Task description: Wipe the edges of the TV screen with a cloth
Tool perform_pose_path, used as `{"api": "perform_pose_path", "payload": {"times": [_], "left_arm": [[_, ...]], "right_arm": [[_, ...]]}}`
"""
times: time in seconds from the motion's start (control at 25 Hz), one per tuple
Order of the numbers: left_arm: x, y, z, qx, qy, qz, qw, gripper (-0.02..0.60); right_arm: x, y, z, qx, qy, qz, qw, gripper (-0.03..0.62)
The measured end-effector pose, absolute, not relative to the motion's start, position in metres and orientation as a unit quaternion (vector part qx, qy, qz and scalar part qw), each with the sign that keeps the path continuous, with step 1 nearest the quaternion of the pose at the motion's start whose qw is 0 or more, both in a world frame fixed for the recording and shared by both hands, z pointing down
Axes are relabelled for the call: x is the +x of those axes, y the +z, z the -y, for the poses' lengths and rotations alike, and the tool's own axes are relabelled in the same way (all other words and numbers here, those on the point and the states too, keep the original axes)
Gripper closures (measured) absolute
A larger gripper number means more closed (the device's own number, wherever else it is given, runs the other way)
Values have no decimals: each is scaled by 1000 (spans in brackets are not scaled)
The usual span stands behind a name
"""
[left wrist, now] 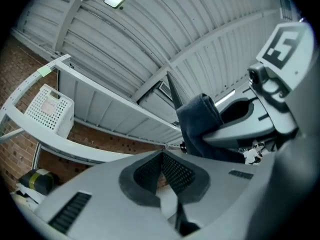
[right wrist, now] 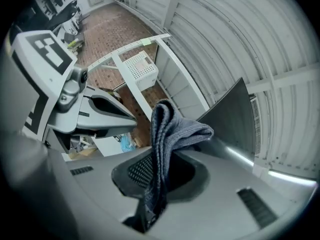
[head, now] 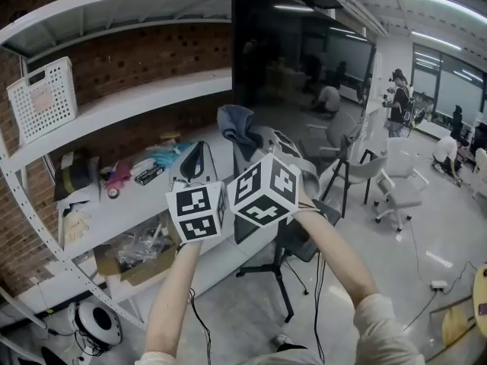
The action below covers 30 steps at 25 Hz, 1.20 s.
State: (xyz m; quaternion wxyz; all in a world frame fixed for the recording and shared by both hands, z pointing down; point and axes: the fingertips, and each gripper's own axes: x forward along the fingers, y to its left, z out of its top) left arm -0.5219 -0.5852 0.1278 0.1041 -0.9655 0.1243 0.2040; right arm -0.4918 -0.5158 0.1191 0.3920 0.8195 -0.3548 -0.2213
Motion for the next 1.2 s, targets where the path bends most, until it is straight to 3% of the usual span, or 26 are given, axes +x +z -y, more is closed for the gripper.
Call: {"api": "perform_pose_path", "payload": {"times": [0.72, 1.2], "left_arm": [[-518, -60, 545, -934, 300, -112, 158, 566], [-521, -97, 543, -929, 317, -110, 154, 568]], "right_arm": [[-475, -84, 495, 790, -257, 222, 510, 545], [-476, -151, 488, 767, -332, 161, 524, 545]]}}
